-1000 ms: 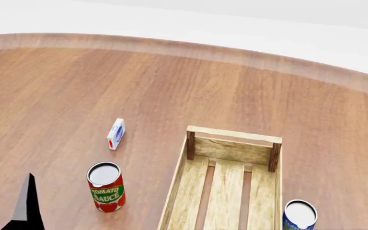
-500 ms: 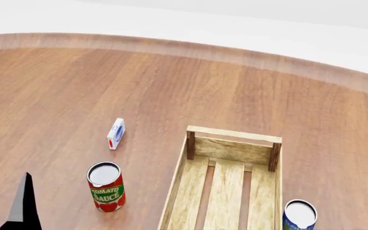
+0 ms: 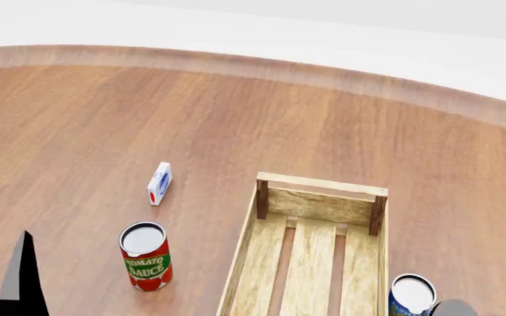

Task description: Pick up the butter and put it in the tray.

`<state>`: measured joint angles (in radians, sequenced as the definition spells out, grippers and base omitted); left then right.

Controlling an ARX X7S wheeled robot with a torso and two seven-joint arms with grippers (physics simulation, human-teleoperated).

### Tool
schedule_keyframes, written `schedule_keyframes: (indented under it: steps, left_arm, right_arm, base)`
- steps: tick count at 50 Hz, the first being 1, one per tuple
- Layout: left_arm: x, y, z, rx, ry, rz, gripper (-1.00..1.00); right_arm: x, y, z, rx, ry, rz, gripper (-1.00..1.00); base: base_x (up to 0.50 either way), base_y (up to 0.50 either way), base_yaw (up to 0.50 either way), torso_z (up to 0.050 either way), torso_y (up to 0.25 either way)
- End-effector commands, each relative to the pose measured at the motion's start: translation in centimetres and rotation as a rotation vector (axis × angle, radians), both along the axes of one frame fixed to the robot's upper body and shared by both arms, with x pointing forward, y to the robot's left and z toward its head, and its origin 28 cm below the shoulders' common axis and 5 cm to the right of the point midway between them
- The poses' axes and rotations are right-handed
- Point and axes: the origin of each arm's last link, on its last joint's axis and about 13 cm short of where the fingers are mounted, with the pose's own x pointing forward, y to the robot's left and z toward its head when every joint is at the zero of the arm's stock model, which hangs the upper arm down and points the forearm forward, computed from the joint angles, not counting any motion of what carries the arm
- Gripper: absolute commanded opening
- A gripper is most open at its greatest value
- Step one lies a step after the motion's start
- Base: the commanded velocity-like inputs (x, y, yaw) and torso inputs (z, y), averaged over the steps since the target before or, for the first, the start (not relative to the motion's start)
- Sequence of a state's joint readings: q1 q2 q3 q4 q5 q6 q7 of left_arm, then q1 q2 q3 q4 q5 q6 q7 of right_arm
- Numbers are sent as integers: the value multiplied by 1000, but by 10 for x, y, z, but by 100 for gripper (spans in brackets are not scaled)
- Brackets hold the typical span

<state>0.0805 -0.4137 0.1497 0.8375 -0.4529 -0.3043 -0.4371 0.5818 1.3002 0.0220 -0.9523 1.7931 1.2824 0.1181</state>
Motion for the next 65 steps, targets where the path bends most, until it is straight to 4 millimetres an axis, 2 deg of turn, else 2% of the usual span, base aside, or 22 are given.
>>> schedule_keyframes:
  steps: [1,14,27,39,46,53,58,65]
  left_arm:
    - [0,1,1,-3,-2,4,100]
    - [0,3,3,-6,-5,8,100]
    - [0,4,5,-8,-10,12,100]
    - [-1,3,6,-4,-17,8,100]
    - [0,2,4,-8,-5,3,100]
    - [1,4,4,-11,-3,11,100]
    - [0,5,6,-15,-7,19,100]
    - [0,3,6,-12,-9,13,100]
  right_arm:
    - [20,9,7,-3,-136,-170,-100]
    - [59,17,11,156,-184,-452,-100]
    - [94,18,0,237,-235,-663,-100]
    - [132,26,-36,330,-226,-849,-100]
    - [156,45,-42,414,-234,-902,-100]
    - [178,59,-57,313,-218,-996,-100]
    - [193,73,-56,367,-196,-1026,-100]
    - [204,93,-57,413,-187,-1061,-100]
  base:
    - [0,0,3,0,0]
    - [0,0,0,0,1]
    - [0,0,0,0,1]
    - [0,0,0,0,1]
    - [0,0,0,0,1]
    - [0,0,0,0,1]
    - [0,0,0,0,2]
    - [0,0,0,3,1]
